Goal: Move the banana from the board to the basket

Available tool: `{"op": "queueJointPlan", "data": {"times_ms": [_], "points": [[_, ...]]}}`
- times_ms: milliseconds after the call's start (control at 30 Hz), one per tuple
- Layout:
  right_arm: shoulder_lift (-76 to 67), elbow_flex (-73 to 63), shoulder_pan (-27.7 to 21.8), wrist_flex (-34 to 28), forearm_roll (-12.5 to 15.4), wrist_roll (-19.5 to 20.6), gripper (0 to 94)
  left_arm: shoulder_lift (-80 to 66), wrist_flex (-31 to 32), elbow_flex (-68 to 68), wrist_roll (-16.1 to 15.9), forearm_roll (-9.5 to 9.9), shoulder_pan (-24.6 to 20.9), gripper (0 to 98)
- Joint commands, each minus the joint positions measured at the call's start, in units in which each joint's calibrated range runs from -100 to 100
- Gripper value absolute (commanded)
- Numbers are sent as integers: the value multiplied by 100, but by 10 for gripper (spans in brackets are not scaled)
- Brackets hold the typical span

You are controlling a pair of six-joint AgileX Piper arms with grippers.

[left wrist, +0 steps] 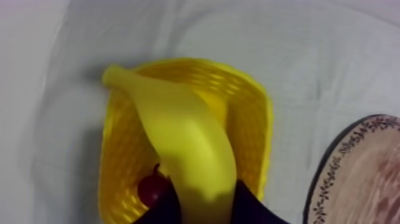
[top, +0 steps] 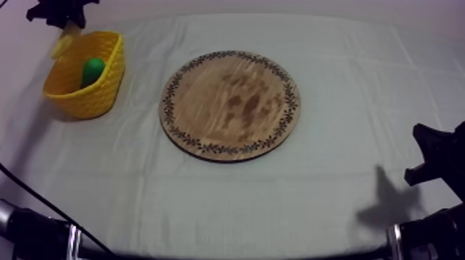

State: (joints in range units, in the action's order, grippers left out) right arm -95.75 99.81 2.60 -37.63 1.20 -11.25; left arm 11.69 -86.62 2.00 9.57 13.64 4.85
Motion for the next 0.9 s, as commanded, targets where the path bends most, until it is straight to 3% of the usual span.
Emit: {"op": "queueJointPlan", "data": {"times_ms": [0, 500, 867], "points": [[0, -3, 0, -3, -1, -1, 3, 190, 20, 2, -11, 13, -77, 141], [0, -3, 0, -3, -1, -1, 3, 1080, 327, -140, -89, 58, -365, 134], [0, -3, 0, -3, -1, -1, 3, 1295, 370, -384, -150, -167, -292, 134]]}}
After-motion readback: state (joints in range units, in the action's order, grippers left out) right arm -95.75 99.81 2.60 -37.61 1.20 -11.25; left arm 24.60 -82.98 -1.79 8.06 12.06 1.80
